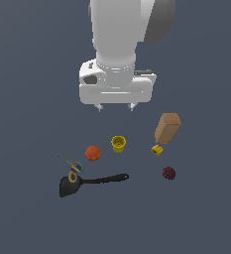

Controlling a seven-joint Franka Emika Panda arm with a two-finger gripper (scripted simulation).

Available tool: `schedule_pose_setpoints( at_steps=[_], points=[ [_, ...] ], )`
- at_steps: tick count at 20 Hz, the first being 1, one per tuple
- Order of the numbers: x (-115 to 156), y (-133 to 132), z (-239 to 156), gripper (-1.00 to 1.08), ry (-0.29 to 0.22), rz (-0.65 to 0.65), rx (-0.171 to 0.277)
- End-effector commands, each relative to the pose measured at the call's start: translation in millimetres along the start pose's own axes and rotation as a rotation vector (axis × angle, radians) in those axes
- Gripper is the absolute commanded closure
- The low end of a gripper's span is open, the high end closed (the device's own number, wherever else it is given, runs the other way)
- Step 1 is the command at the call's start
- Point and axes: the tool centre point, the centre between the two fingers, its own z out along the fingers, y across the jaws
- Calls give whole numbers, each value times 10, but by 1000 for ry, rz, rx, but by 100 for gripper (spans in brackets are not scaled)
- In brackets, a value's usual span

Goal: Pick up a designated object from a clutter of objects.

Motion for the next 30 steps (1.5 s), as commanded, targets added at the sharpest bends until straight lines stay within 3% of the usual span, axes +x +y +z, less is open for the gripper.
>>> schedule_pose_setpoints(
  at_steps=[1,10,20,30],
  points=[
    [0,0,0,-92,0,0,0],
    [18,-342,57,-92,-9,-59,20],
    [40,-323,74,-92,-8,-42,21],
    [240,-225,255,-92,-6,103,34]
  ],
)
